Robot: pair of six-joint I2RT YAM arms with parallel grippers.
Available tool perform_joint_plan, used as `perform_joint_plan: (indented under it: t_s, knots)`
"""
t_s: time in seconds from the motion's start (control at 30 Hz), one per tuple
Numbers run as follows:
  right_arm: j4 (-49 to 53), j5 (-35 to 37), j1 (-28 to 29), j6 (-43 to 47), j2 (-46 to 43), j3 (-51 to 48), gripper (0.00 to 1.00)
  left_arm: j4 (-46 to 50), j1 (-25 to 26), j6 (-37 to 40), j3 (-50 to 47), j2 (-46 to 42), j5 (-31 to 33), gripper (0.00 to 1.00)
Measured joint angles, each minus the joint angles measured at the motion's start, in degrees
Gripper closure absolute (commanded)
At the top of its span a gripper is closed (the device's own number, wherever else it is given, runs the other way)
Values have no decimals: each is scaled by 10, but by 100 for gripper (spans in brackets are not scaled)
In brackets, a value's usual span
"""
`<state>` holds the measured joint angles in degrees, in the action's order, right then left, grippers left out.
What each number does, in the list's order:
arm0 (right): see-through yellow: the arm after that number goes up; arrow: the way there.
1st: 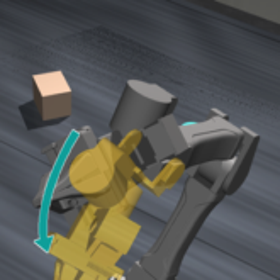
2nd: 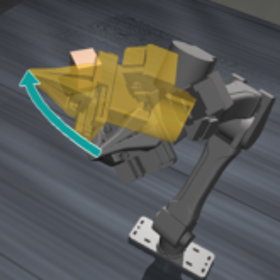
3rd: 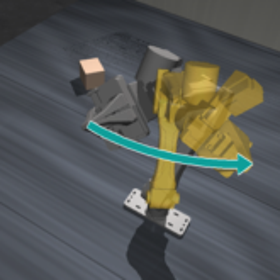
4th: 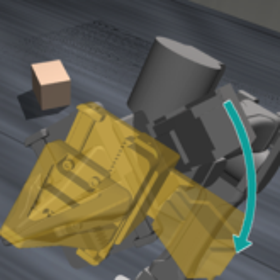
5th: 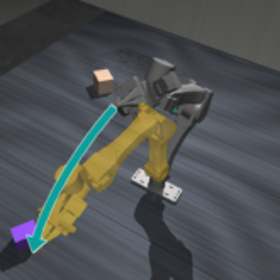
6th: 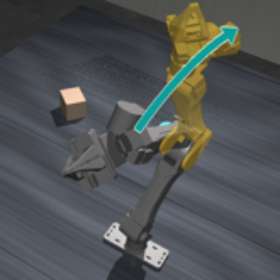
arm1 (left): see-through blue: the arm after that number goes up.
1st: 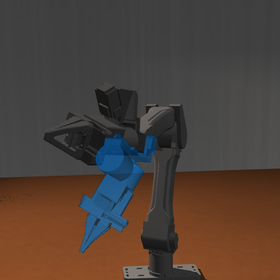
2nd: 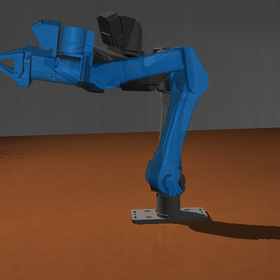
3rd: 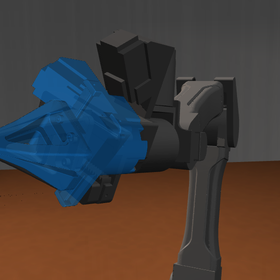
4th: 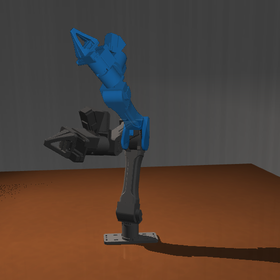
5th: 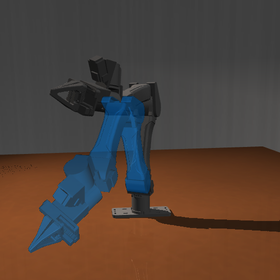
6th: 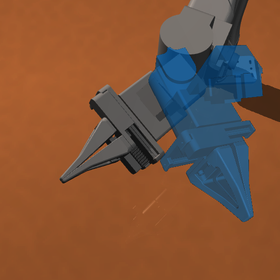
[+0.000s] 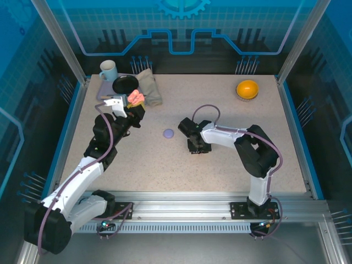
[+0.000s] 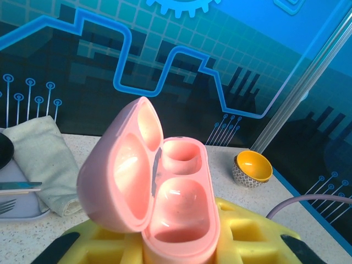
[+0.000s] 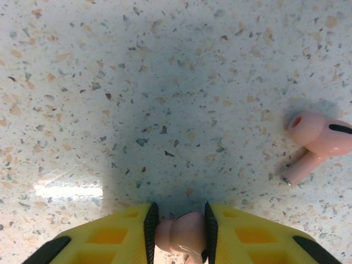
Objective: Insert the wireless bluetooth earbuds into the charging case
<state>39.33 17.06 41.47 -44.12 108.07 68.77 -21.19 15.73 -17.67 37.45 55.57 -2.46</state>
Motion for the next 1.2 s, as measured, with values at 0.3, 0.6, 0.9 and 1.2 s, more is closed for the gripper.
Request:
perform_joint_plan:
  t_s: [0.3, 0.6, 0.9, 1.2]
  knots:
    - [-48, -68, -7, -5, -31, -34, 73, 8, 0, 0, 8, 1, 0, 100]
    - [-191, -238, -7, -26, -52, -47, 73, 22, 0, 0, 21, 1, 0, 100]
    - [-419, -415, -7, -102, 10, -51, 73, 49, 0, 0, 31, -10, 1, 100]
    - [-527, -488, -7, -152, 84, -48, 73, 78, 0, 0, 40, -25, 5, 100]
